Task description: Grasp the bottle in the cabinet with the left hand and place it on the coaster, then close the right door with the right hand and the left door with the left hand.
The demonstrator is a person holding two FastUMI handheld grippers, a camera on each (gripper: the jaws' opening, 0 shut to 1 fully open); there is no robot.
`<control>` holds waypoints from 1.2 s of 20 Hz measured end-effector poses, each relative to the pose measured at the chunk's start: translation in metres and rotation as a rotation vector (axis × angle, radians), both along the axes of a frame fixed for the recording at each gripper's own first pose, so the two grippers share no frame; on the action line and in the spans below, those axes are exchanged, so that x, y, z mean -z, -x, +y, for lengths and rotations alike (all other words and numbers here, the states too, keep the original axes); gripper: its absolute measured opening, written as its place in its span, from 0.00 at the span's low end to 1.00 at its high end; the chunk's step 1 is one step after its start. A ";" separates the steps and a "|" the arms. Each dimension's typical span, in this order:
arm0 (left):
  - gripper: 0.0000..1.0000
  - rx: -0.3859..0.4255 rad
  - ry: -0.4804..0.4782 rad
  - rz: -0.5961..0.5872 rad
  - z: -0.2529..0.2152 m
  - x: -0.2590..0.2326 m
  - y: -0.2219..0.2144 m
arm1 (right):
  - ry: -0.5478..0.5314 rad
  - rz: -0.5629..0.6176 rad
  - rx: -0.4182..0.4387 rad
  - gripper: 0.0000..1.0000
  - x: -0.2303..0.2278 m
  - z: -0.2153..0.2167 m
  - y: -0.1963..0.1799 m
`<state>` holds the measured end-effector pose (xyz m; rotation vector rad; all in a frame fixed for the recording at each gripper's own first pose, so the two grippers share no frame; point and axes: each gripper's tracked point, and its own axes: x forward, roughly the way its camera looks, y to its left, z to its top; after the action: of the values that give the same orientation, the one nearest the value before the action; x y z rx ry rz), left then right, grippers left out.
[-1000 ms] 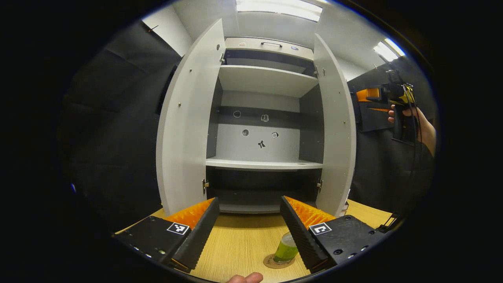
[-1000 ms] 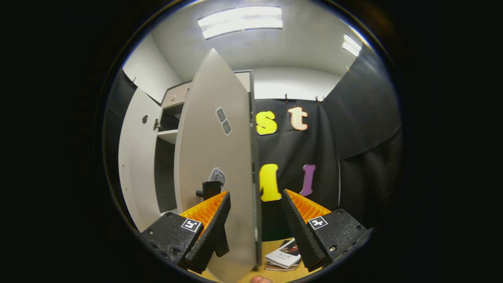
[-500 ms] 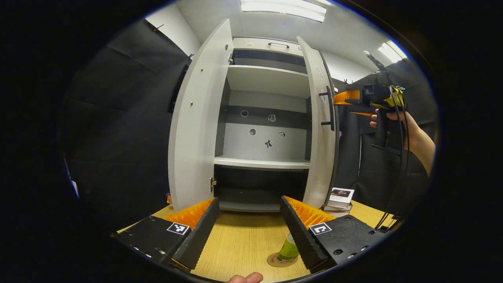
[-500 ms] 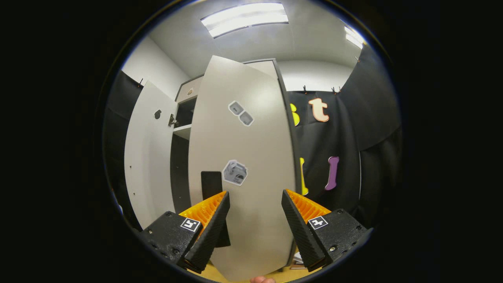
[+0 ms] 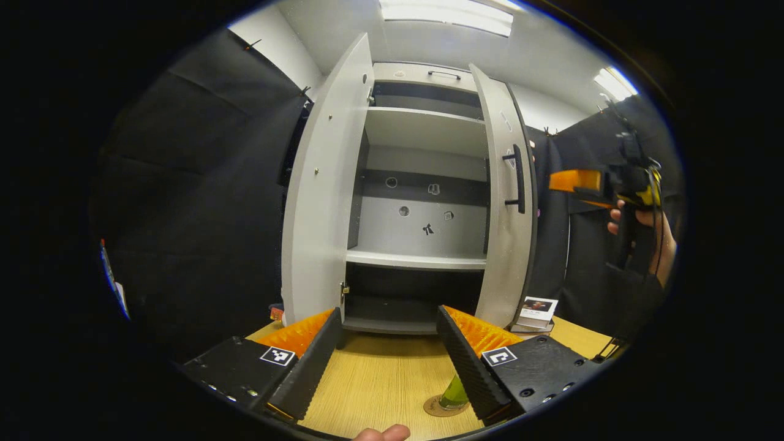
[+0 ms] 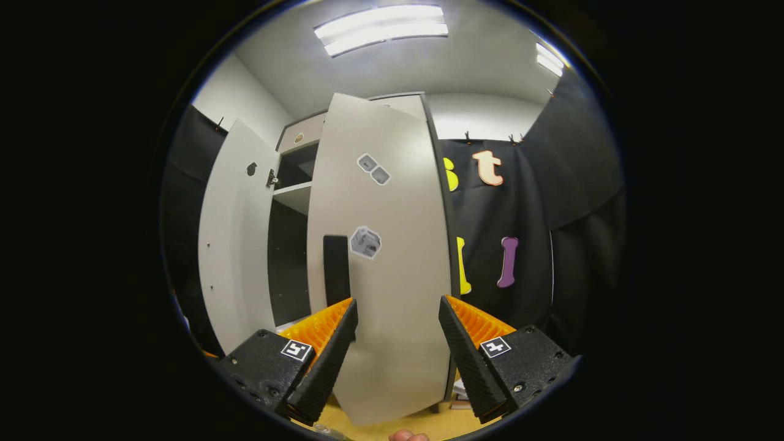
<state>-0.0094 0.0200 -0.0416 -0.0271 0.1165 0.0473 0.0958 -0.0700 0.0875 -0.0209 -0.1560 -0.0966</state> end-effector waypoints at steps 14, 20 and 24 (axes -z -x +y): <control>0.95 -0.100 -0.048 -0.076 0.038 -0.047 -0.002 | 0.018 0.173 0.046 0.82 0.131 -0.008 0.065; 0.95 -0.207 0.062 -0.139 0.097 -0.095 -0.016 | -0.053 0.228 0.008 0.82 0.150 -0.001 0.080; 0.95 -0.411 0.052 -0.178 0.191 -0.116 -0.037 | -0.057 0.233 0.036 0.82 0.148 -0.017 0.089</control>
<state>0.0280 0.2107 0.0742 -0.1065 -0.0677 0.4514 0.0068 -0.0867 -0.0609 0.0219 0.0799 -0.1337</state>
